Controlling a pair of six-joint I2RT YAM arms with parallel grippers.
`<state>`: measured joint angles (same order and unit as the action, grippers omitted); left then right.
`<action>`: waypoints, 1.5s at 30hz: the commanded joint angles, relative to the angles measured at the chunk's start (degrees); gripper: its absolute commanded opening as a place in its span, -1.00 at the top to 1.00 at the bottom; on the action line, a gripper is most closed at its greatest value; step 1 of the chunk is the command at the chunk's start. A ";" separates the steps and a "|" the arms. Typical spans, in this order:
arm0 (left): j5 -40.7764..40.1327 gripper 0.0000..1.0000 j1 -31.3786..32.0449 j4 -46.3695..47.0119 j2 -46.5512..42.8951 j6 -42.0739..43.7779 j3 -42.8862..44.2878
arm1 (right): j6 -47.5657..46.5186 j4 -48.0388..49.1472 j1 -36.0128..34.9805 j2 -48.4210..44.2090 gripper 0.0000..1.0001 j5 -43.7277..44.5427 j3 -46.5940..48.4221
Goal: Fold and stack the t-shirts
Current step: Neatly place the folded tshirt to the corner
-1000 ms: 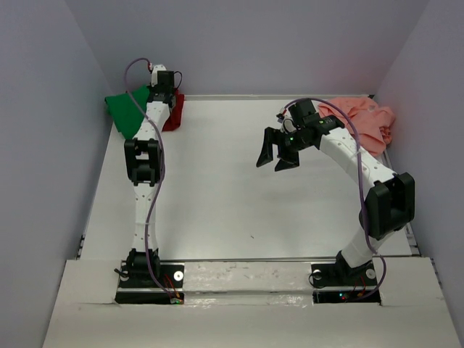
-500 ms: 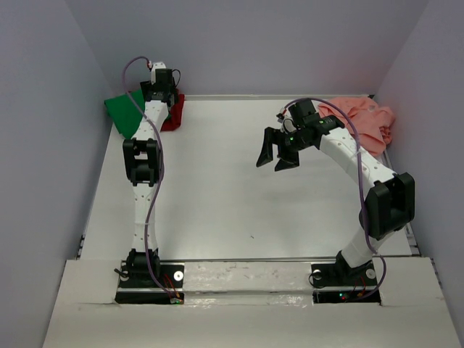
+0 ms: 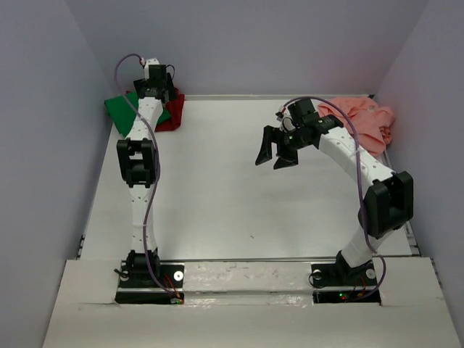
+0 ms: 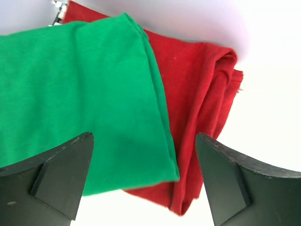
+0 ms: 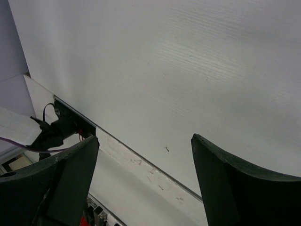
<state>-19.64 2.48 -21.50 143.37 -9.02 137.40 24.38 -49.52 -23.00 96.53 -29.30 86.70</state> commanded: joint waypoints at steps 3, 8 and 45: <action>2.51 -0.98 1.64 -5.13 -13.81 -3.46 -6.26 | -0.83 4.60 -0.55 1.81 -0.71 0.56 3.92; 2.67 -0.98 3.40 -10.13 -21.53 -6.10 -15.38 | -1.70 5.40 -0.55 3.13 -0.72 1.61 4.53; 3.91 -0.98 4.90 -19.72 -62.16 -16.38 -53.03 | -3.73 13.22 -0.55 -2.22 -0.76 3.72 0.32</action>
<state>-15.25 7.29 -41.04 83.33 -24.95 84.62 20.95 -39.27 -23.00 97.58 -24.64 87.39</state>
